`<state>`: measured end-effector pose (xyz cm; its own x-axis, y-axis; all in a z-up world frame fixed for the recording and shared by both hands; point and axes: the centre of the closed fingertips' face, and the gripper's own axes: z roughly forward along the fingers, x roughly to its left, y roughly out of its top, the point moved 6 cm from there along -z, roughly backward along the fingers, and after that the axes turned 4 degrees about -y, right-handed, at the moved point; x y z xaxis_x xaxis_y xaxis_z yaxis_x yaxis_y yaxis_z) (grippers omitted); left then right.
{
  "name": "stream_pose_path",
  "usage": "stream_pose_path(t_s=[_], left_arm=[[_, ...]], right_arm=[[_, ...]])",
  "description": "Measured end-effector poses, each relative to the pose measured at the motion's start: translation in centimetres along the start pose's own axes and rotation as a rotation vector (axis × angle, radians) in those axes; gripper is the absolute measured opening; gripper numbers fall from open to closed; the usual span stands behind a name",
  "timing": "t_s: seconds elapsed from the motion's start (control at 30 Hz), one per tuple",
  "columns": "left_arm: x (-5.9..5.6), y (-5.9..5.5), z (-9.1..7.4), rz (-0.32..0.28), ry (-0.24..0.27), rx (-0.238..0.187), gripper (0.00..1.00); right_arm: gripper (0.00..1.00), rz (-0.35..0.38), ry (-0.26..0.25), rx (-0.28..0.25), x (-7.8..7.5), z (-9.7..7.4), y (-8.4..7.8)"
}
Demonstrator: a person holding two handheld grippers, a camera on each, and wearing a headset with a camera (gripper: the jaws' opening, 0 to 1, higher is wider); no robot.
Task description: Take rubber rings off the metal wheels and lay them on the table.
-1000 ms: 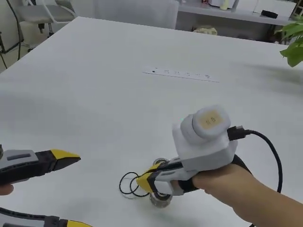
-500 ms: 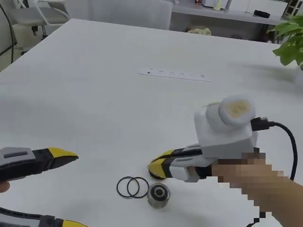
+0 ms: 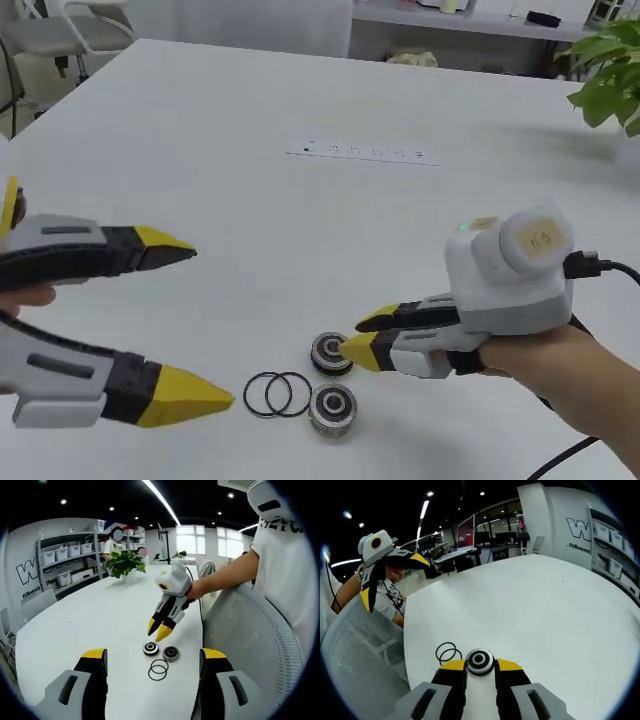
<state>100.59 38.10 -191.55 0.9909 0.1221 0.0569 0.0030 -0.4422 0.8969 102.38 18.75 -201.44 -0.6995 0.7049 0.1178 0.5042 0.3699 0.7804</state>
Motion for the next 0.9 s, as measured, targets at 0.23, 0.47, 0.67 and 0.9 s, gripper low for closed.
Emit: stream_pose_path(t_s=[0.23,0.47,0.67,0.9], left_arm=[[1.3,2.0,2.0,0.056,-0.037,-0.008,0.71],[2.5,3.0,4.9,0.095,-0.094,0.002,0.64],[3.3,3.3,7.5,0.105,-0.112,0.007,0.63],[3.3,1.5,10.4,0.131,-0.118,0.021,0.56]], right_arm=[[0.24,0.000,-0.022,0.009,-1.2,0.0,-0.9],[0.30,-0.021,-0.014,0.005,-1.1,0.3,-1.2],[0.31,-0.056,0.007,0.029,-0.5,0.9,-1.6],[0.30,-0.071,0.011,0.024,-0.4,1.1,-1.6]])
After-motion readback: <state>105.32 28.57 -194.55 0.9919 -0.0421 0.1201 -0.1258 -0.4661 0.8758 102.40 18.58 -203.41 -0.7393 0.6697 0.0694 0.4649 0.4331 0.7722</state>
